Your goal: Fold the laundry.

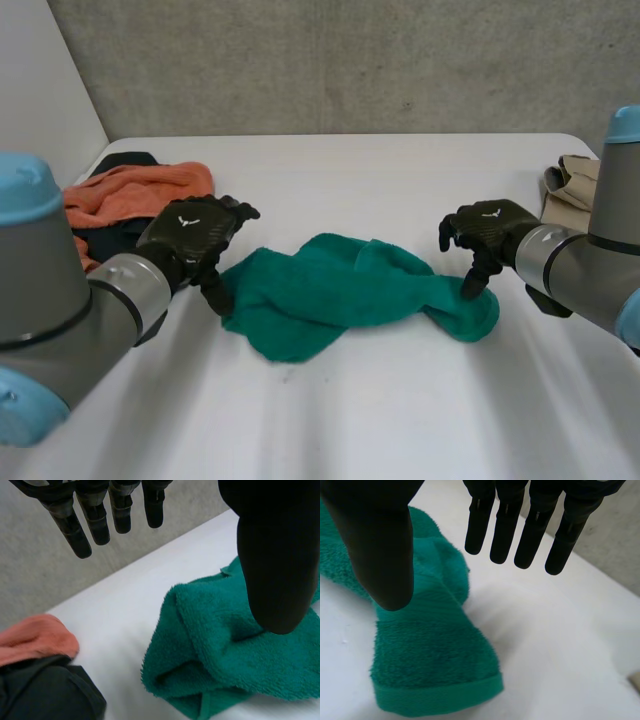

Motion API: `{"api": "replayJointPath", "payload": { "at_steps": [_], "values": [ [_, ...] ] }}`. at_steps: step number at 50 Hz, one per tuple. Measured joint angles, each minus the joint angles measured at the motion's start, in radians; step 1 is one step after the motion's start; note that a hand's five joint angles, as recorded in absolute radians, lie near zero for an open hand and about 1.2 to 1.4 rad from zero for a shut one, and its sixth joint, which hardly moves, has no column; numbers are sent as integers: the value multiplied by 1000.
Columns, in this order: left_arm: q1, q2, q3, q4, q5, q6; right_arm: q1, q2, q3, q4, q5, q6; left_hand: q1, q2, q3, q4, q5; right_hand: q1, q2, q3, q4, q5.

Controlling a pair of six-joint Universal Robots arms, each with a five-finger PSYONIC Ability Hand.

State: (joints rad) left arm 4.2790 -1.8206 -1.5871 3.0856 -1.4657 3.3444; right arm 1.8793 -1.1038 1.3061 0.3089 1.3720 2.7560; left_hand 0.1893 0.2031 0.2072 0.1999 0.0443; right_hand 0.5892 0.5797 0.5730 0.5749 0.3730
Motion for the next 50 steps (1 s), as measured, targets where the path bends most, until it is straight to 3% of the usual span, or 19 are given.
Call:
{"api": "replayJointPath", "payload": {
  "at_steps": [12, 17, 18, 20, 22, 23, 29, 35, 39, 40, 44, 45, 50],
  "values": [
    [112, -252, 246, -185, 122, -31, 2, 124, -59, 24, -52, 45, 0, 0, 0, 0, 0, 5, 5, 5, 4, 14],
    [120, -342, 331, -230, 134, -31, 11, 140, -79, 8, -59, 51, 3, 1, 1, 1, 1, 178, 185, 191, 187, 215],
    [116, -397, 387, -265, 147, -30, 20, 146, -92, -10, -61, 51, 253, 223, 201, 209, 194, 319, 331, 334, 331, 355],
    [110, -436, 431, -291, 158, -28, 27, 149, -102, -25, -61, 49, 452, 377, 370, 381, 362, 413, 425, 428, 426, 449],
    [100, -479, 488, -323, 166, -25, 36, 159, -117, -44, -61, 43, 865, 789, 776, 772, 746, 527, 560, 561, 563, 585],
    [96, -492, 508, -332, 165, -24, 39, 163, -124, -50, -60, 40, 949, 888, 864, 879, 850, 534, 587, 588, 592, 608],
    [69, -541, 695, -346, 69, 5, 53, 227, -248, -82, -40, -26, 965, 989, 979, 995, 921, 534, 595, 611, 619, 620],
    [40, -453, 809, -178, -66, 15, 50, 257, -456, -160, 21, -107, 965, 990, 979, 998, 921, 534, 595, 612, 620, 630],
    [12, -340, 784, 35, -104, 7, 44, 228, -532, -314, 48, -121, 965, 991, 981, 998, 921, 534, 595, 613, 620, 639],
    [-4, -279, 737, 151, -103, 5, 41, 203, -525, -401, 45, -116, 965, 991, 981, 998, 921, 534, 595, 613, 621, 638],
    [-34, -148, 596, 374, -88, 18, 33, 131, -450, -645, 13, -99, 965, 991, 982, 999, 921, 534, 595, 613, 621, 644],
    [-43, -105, 531, 433, -82, 30, 24, 88, -374, -787, -23, -92, 965, 991, 982, 999, 921, 534, 595, 613, 621, 647],
    [-63, -29, 350, 459, -75, 73, -14, 11, -177, -987, -115, -86, 965, 991, 982, 999, 921, 534, 595, 614, 621, 647]
  ]
}}
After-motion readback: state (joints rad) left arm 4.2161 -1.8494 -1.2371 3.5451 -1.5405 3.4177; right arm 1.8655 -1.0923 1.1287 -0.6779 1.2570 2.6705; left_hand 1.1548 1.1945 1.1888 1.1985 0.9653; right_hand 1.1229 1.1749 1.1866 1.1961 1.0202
